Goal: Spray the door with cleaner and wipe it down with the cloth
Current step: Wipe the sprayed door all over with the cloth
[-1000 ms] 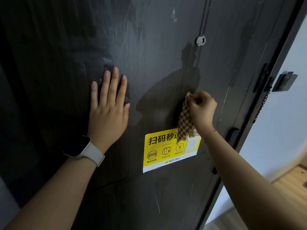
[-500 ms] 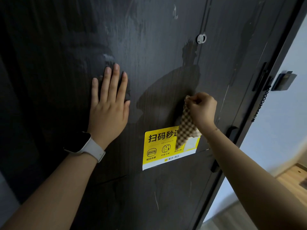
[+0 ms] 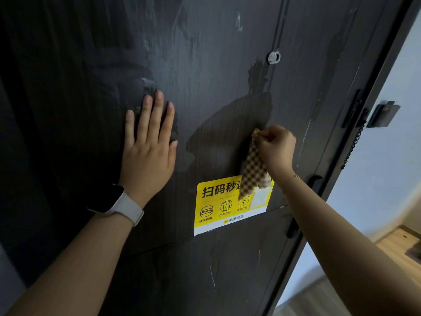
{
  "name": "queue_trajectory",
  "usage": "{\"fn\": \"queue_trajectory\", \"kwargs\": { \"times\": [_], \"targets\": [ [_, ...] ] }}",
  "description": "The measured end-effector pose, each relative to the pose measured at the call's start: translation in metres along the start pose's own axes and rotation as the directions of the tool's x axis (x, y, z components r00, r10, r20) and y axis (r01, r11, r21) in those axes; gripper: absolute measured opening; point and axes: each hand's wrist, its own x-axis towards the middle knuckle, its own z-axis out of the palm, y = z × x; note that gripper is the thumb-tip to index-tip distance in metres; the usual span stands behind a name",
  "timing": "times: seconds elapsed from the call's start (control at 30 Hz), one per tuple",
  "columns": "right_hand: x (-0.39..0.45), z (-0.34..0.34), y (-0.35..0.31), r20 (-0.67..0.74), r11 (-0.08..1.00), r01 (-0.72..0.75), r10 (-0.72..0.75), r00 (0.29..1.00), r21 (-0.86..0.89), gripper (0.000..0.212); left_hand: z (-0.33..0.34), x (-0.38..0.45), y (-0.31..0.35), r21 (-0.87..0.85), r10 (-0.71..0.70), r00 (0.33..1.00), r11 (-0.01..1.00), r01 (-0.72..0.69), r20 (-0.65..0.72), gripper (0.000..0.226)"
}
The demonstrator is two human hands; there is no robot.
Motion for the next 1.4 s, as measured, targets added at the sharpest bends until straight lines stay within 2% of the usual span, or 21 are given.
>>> {"fn": "queue_trajectory", "kwargs": {
  "times": [0.13,0.3,0.47,0.53,0.63,0.7,0.77,0.83,0.9,1.0,1.07,1.1,1.17,1.23,1.27,1.3,1.33,1.4],
  "targets": [
    [-0.001,-0.006,0.003,0.045,0.998,-0.032,0.035,0.998,-0.051,0.012,0.0,0.0,0.0,0.004,0.002,1.0,1.0,-0.002,-0.006,0.065],
    [0.005,0.002,-0.011,-0.02,0.997,-0.036,0.037,0.999,0.074,0.014,0.0,0.0,0.0,0.006,0.002,1.0,1.0,-0.002,-0.015,0.065],
    [-0.008,0.0,0.011,-0.008,0.984,-0.168,0.169,0.986,0.057,0.014,-0.001,0.001,-0.001,0.021,0.007,1.0,1.0,-0.007,-0.012,0.065],
    [-0.009,-0.002,0.009,-0.019,0.982,-0.178,0.18,0.984,0.064,0.015,-0.001,0.0,0.0,0.029,-0.001,1.0,1.0,0.002,-0.008,0.065],
    [-0.007,0.005,-0.015,-0.06,0.984,-0.1,0.11,0.992,0.146,0.016,-0.002,0.0,0.0,0.035,-0.003,1.0,0.999,0.003,0.002,0.065],
    [-0.011,0.012,-0.032,-0.082,0.986,0.048,-0.035,0.996,0.159,0.015,-0.003,0.001,0.0,0.046,0.001,1.0,0.999,-0.001,0.009,0.066],
    [-0.012,0.016,-0.035,-0.051,0.972,0.213,-0.209,0.977,0.101,0.018,-0.003,0.001,0.0,0.052,0.004,1.0,0.999,-0.005,0.014,0.066],
    [-0.005,0.01,-0.026,-0.01,0.951,0.306,-0.306,0.952,0.046,0.019,-0.003,0.001,0.0,0.058,0.0,1.0,0.998,-0.001,0.019,0.066],
    [0.012,0.0,-0.014,-0.067,0.961,0.276,-0.275,0.959,0.018,0.019,-0.003,0.001,0.0,0.052,-0.005,1.0,0.999,0.004,0.021,0.066],
    [0.041,-0.008,-0.009,-0.248,0.993,0.082,-0.058,0.967,0.088,0.02,-0.005,0.002,0.001,0.012,-0.028,0.999,1.0,0.028,0.026,0.066],
    [0.044,-0.001,-0.018,-0.316,0.986,0.104,-0.058,0.947,0.133,0.016,-0.007,0.002,0.002,-0.038,-0.055,0.998,0.998,0.056,0.023,0.066],
    [0.039,0.006,-0.026,-0.308,0.97,0.186,-0.132,0.942,0.154,0.014,-0.009,0.002,0.004,-0.065,-0.074,0.997,0.995,0.075,0.018,0.066],
    [0.02,0.024,-0.043,-0.202,0.887,0.426,-0.39,0.898,0.182,0.009,-0.011,0.002,0.009,-0.111,-0.128,0.992,0.985,0.129,0.015,0.065],
    [0.006,0.033,-0.047,-0.094,0.76,0.623,-0.617,0.781,0.186,0.009,-0.012,0.004,0.015,-0.144,-0.171,0.985,0.975,0.17,0.005,0.062],
    [0.01,0.032,-0.045,-0.071,0.717,0.675,-0.675,0.735,0.172,0.011,-0.012,0.005,0.018,-0.148,-0.183,0.983,0.972,0.18,-0.004,0.061],
    [0.02,0.028,-0.04,-0.082,0.707,0.69,-0.687,0.722,0.153,0.012,-0.013,0.007,0.019,-0.141,-0.19,0.982,0.972,0.186,-0.015,0.06],
    [0.033,0.023,-0.032,-0.133,0.739,0.66,-0.647,0.751,0.133,0.011,-0.014,0.009,0.019,-0.126,-0.19,0.981,0.975,0.185,-0.029,0.059],
    [0.065,0.009,-0.02,-0.322,0.854,0.497,-0.432,0.843,0.155,0.011,-0.017,0.017,0.021,-0.083,-0.164,0.984,0.984,0.158,-0.066,0.058]
  ]
}}
